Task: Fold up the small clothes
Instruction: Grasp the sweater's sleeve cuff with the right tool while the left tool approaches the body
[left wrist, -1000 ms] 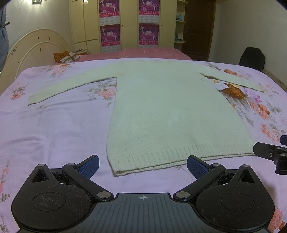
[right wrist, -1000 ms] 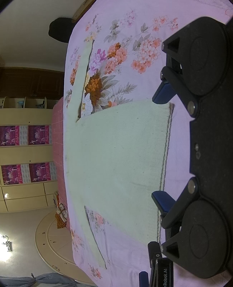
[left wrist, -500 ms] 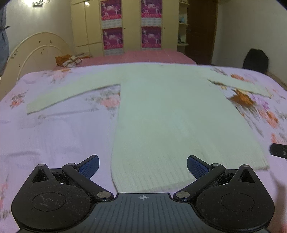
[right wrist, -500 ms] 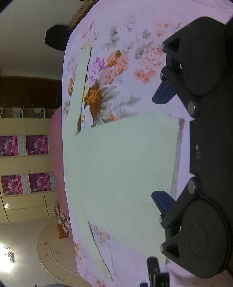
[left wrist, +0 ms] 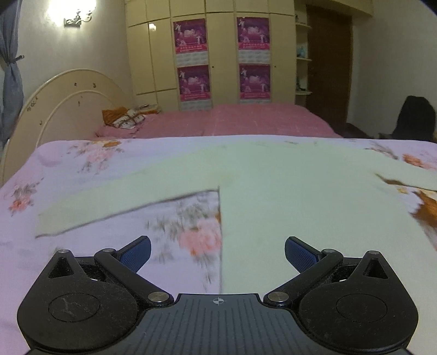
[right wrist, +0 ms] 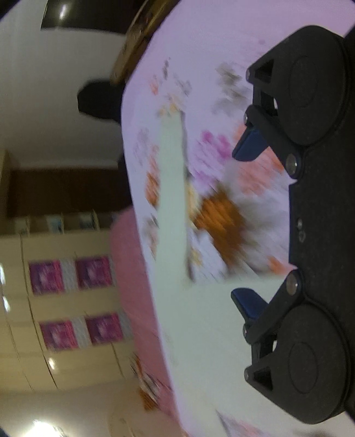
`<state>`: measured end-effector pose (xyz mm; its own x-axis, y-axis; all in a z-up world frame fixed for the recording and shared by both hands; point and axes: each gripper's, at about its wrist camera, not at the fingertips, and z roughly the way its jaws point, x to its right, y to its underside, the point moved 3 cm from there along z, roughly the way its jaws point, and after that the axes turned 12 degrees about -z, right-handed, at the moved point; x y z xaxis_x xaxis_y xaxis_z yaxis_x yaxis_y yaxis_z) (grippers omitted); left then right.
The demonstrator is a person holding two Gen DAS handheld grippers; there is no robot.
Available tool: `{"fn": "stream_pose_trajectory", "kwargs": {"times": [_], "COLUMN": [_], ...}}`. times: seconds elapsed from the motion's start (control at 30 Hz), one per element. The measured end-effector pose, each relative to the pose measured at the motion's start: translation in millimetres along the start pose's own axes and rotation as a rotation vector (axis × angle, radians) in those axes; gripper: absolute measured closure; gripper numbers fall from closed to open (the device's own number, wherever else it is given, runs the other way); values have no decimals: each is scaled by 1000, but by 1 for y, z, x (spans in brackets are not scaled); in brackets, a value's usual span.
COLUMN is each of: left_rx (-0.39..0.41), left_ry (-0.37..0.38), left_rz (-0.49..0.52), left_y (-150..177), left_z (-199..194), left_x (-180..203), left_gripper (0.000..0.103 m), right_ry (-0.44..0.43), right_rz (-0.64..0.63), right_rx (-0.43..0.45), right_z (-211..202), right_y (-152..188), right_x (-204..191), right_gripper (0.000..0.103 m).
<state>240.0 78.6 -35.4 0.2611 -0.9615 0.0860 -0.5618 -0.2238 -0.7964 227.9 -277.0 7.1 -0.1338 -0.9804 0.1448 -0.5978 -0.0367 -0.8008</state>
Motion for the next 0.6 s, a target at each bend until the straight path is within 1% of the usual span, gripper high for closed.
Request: {"fn": "stream_pose_trajectory", "kwargs": {"times": [0.07, 0.13, 0.17, 0.2, 0.23, 0.27, 0.33, 0.47, 0.57, 0.6], "left_rx": [-17, -31, -39, -50, -56, -60, -62, -80, -97, -102], "left_ry": [-17, -29, -32, -35, -38, -42, -50, -64, -76, -81], "left_rz": [-1, -7, -14, -25, -35, -45, -55, -59, -56, -58], "left_y": [-4, -8, -10, -12, -14, -15, -19, -24, -26, -26], "left_z": [21, 42, 52, 64, 73, 81, 98, 129, 148, 154], "left_x": [0, 0, 0, 0, -1, -1, -1, 0, 1, 1], "left_gripper": [0, 0, 0, 0, 0, 0, 0, 0, 0, 0], "right_ry": [15, 35, 36, 34, 33, 37, 43, 61, 70, 69], "right_rz": [71, 143, 187, 230, 278, 327, 415, 549, 618, 637], "right_rx": [16, 13, 9, 4, -3, -13, -28, -38, -41, -46], "right_z": [28, 56, 73, 88, 103, 119, 145, 182, 199, 205], "right_y": [-11, -18, -20, -20, -20, -19, -15, -6, -3, -2], "right_x": [27, 54, 69, 83, 97, 110, 134, 169, 186, 192], "right_gripper": [17, 22, 29, 38, 43, 50, 57, 57, 58, 59]}}
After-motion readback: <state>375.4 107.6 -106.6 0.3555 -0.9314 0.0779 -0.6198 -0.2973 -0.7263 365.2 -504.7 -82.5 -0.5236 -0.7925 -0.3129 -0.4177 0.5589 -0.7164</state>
